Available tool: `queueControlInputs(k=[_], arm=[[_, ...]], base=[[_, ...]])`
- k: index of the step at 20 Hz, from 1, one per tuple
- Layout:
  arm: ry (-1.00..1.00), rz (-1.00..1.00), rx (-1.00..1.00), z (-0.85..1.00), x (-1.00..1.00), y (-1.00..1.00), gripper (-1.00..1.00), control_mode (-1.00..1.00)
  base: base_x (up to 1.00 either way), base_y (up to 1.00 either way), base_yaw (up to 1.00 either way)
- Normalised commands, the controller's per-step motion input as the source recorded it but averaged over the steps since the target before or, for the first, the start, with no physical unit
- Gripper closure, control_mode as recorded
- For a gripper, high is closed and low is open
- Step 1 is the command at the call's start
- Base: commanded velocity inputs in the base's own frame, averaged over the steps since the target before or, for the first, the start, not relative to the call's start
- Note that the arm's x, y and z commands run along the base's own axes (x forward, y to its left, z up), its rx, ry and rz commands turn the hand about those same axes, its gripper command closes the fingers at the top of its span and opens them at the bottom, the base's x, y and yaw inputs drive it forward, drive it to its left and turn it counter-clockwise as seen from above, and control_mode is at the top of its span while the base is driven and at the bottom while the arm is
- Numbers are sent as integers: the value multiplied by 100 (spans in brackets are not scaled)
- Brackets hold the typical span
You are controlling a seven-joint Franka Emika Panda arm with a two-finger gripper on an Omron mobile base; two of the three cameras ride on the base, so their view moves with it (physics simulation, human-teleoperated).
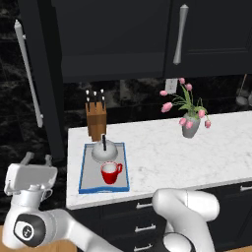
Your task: Pick the kettle from the counter and place it on the tray. Then pick the mug from the cabinet and place it on the tray. Then close the cabinet doors.
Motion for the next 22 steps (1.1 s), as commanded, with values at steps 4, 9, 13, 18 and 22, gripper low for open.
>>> queueControlInputs(k=[4,9,13,18,22], arm=[[8,0,-1,14,0,39,-100,-100],[4,0,0,51,0,15,-100,-100],[7,-3,0,61,3,1,-100,-100],[13,-10,0,52,7,-2,-100,-100],[16,-12,0,44,3,-24,-100,-100]], base=[[0,0,0],[0,0,0],[0,0,0],[0,0,0],[0,0,0]])
